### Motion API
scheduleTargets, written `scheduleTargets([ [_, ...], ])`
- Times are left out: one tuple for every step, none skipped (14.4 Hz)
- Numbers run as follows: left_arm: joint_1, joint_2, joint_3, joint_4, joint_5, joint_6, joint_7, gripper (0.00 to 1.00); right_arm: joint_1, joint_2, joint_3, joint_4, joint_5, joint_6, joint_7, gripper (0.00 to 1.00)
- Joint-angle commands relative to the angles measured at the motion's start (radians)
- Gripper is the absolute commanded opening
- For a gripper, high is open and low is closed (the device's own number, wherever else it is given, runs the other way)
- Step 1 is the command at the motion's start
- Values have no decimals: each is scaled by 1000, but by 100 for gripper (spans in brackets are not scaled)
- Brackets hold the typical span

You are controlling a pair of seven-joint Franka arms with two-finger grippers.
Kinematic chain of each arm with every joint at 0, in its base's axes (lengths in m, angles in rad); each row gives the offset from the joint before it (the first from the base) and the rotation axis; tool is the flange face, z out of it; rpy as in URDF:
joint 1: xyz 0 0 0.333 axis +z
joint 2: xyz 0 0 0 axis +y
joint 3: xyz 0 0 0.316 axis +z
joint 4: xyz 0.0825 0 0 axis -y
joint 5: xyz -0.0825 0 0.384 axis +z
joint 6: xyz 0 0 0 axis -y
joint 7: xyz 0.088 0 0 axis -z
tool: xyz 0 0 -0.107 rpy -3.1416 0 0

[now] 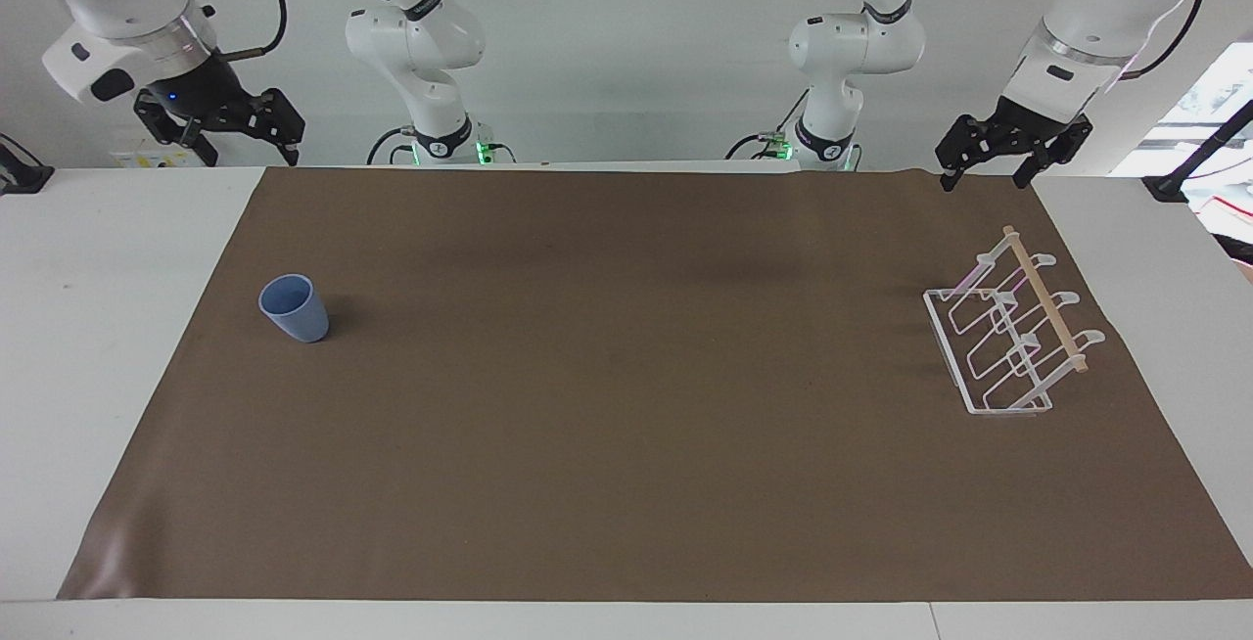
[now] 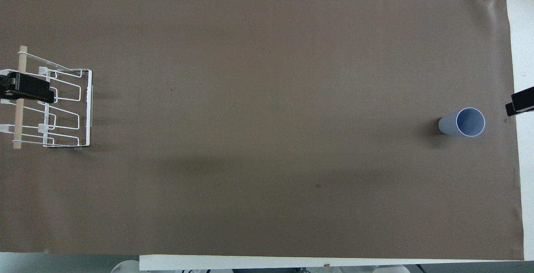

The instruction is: Hang cup on cup holder

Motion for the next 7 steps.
scheduleTargets([
  [-1, -8, 2, -13, -11, 13, 16, 100, -9, -6, 2, -1, 21, 10, 7, 100],
  [-1, -8, 2, -13, -11, 12, 16, 100, -7, -8, 2, -3, 21, 9, 7, 100],
  [-1, -8, 2, -13, -11, 13, 16, 100, -4, -8, 2, -4, 21, 9, 7, 100],
  [-1, -8, 2, -13, -9, 12, 16, 100, 1, -8, 3, -3, 20, 9, 10, 100],
  [-2, -8, 2, -15, -9, 10, 16, 100, 2, -8, 3, -4, 18, 9, 9, 100],
  [-2, -8, 2, -18, -9, 9, 16, 100, -1, -9, 3, -6, 20, 7, 9, 100],
  [-2, -9, 2, -21, -9, 10, 16, 100, -2, -11, 3, -13, 20, 3, 7, 100],
])
